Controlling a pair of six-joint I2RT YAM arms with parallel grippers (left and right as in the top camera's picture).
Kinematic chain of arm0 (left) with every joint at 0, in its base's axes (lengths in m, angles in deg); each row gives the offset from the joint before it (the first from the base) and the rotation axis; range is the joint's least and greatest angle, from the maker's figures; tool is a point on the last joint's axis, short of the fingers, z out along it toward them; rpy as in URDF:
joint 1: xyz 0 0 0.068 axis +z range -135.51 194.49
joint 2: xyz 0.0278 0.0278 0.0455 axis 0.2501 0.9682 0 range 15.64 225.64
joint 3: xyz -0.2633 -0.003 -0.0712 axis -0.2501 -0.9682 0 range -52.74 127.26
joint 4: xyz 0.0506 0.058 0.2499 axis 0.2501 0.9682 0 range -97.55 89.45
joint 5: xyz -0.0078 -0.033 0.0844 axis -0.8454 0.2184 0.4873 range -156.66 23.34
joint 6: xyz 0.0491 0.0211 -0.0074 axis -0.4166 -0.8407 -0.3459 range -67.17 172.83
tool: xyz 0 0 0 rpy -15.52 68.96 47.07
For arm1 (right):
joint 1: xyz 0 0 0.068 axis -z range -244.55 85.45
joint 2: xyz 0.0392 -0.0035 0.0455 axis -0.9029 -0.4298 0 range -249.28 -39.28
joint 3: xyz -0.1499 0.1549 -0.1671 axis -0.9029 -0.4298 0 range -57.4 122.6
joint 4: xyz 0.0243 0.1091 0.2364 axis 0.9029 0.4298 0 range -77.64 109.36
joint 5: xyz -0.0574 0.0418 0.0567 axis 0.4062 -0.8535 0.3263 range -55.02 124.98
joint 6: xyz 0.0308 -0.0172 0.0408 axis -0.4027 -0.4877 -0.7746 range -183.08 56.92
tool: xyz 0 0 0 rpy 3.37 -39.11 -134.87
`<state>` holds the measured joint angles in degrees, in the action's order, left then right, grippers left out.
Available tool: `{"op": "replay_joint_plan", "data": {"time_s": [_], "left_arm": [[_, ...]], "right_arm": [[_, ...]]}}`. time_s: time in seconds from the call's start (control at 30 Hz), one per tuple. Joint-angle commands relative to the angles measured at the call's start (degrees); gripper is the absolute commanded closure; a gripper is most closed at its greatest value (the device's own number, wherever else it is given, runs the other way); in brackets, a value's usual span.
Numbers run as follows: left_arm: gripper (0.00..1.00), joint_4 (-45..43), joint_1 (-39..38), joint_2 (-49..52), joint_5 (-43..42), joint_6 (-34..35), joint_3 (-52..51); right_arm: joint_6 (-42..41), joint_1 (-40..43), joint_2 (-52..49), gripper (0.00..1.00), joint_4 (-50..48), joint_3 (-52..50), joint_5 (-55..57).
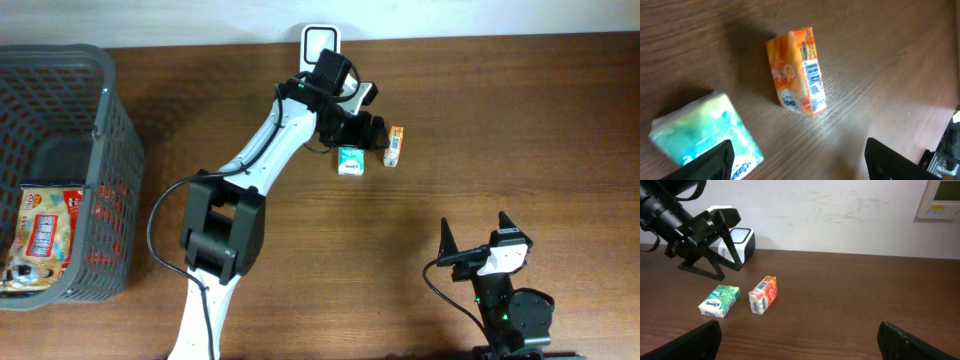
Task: Scan the item barcode
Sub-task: 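Pick the red snack bag from the basket with left gripper, place near boxes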
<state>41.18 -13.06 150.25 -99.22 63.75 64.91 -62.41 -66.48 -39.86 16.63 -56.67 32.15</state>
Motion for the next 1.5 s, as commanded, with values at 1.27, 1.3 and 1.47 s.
{"op": "replay_joint_plan", "data": {"time_s": [1.27,1.3,1.47], "left_arm": [[1.0,21.1,64.4,-16.4,17.2,-5.4,-16.8],[1.0,24.6,64.3,-16.4,14.4,-5.4,-9.3],[1.0,35.6,64.3,-16.5,11.8,-4.3,29.2]], "right_arm": [[0.4,-0.3,0.3,0.01,0.1,-0.4,-0.3],[0.4,-0.3,0.3,0.01,0.0,-0.4,-0.3],[0.4,-0.3,0.3,0.02,0.1,-0.4,-0.3]]}}
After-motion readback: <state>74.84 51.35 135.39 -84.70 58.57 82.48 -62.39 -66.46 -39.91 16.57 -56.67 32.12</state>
